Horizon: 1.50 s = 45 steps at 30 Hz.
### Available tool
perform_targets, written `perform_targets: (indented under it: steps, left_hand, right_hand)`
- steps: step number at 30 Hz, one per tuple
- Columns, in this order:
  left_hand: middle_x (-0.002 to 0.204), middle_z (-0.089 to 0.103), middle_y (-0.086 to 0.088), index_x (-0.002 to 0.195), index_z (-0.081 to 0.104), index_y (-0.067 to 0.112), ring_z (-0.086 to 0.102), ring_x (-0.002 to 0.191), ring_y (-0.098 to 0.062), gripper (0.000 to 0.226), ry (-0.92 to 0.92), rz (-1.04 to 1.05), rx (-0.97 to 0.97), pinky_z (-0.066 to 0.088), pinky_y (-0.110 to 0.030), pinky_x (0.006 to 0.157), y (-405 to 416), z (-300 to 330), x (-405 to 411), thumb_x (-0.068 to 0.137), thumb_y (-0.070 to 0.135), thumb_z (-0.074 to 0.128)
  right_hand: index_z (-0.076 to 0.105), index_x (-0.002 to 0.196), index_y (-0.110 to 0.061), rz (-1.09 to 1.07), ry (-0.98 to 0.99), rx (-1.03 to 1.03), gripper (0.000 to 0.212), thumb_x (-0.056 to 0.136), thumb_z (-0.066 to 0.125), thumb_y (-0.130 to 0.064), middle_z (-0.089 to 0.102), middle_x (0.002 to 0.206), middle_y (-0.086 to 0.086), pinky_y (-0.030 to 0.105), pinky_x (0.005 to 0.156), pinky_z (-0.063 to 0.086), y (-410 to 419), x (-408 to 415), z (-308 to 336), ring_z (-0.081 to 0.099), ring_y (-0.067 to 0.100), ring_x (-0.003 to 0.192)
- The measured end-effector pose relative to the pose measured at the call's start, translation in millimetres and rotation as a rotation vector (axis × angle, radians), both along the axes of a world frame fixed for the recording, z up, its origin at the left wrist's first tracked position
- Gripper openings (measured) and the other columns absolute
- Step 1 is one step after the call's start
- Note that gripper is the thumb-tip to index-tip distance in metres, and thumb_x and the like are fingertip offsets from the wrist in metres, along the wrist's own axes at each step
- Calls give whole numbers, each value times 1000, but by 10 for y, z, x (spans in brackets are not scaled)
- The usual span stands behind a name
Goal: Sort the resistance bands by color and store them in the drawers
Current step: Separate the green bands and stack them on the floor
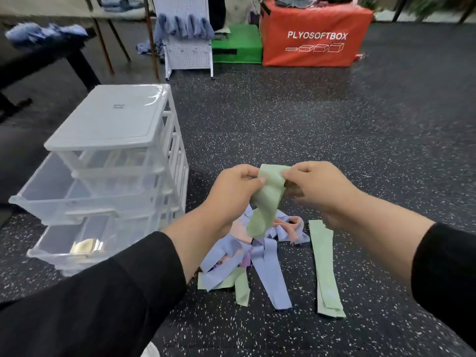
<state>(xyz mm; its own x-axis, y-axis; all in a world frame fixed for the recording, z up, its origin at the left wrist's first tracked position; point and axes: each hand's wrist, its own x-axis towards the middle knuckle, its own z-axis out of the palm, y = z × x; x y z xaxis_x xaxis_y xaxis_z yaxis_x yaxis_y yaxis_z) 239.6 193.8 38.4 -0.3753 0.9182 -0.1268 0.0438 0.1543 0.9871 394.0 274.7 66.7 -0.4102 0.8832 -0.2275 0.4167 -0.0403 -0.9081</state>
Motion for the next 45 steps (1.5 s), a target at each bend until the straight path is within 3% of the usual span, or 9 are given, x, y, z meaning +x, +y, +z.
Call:
perform_targets:
  steps: [7,11,15,20,25,31,36,41,45]
  left_hand:
    - [84,67,-6,100,65,23,57,66,-16,13,-2,73,61,45,-31,59,-103,257,67,90,15,71]
    - [77,67,-2,87,69,21,58,67,-17,7,4,125,102,46,-36,64,-155,164,89,89,15,73]
    - [91,76,7,98,78,24,67,83,-11,13,37,45,93,58,-39,83,-190,61,163,93,31,68]
    - [72,63,2,92,75,13,48,64,-8,23,129,-113,49,38,-24,61,-230,10,266,97,33,66]
    - [81,64,-10,90,74,2,48,78,-13,30,-18,-14,14,36,-33,73,-154,-61,266,94,30,63]
    - [108,71,-23,103,79,15,60,92,-21,24,-130,-142,76,47,-40,85,-120,-82,238,96,29,60]
    - [81,72,2,103,63,21,63,72,-10,19,1,26,98,48,-32,71,-90,-85,268,89,20,76]
    - [119,59,4,123,64,29,57,110,-10,31,329,-73,104,46,-31,101,-70,-104,189,93,29,72]
    - [106,76,-3,107,68,20,71,102,-19,11,69,-89,102,53,-44,92,-16,-140,214,98,25,65]
  right_hand:
    - [70,110,-5,21,272,-301,24,103,58,-25,75,96,15,45,94,55,-276,107,336,71,27,83]
    - [65,122,5,26,294,-322,34,100,62,-21,71,90,14,32,71,57,-338,74,323,66,21,69]
    - [69,109,1,-12,302,-260,18,102,58,-11,70,95,16,32,74,60,-333,74,280,66,22,71]
    - [76,95,-13,77,105,-25,25,94,59,5,74,87,16,42,83,63,-304,55,198,66,21,73]
    - [76,104,-28,212,-251,334,22,96,63,-13,65,73,-11,15,48,38,-228,71,161,45,3,47]
    - [73,95,-28,303,-475,544,5,93,69,-28,57,90,-8,33,75,48,-146,150,131,60,16,83]
    - [74,92,-24,316,-422,523,11,97,65,-29,62,73,-8,15,50,35,-59,201,119,52,-1,57]
    - [73,90,-18,305,-292,468,11,97,67,-26,64,67,-5,14,41,31,23,277,158,42,2,39]
    - [71,88,-18,253,-83,344,13,94,72,-29,70,75,8,26,60,45,117,330,151,53,11,60]
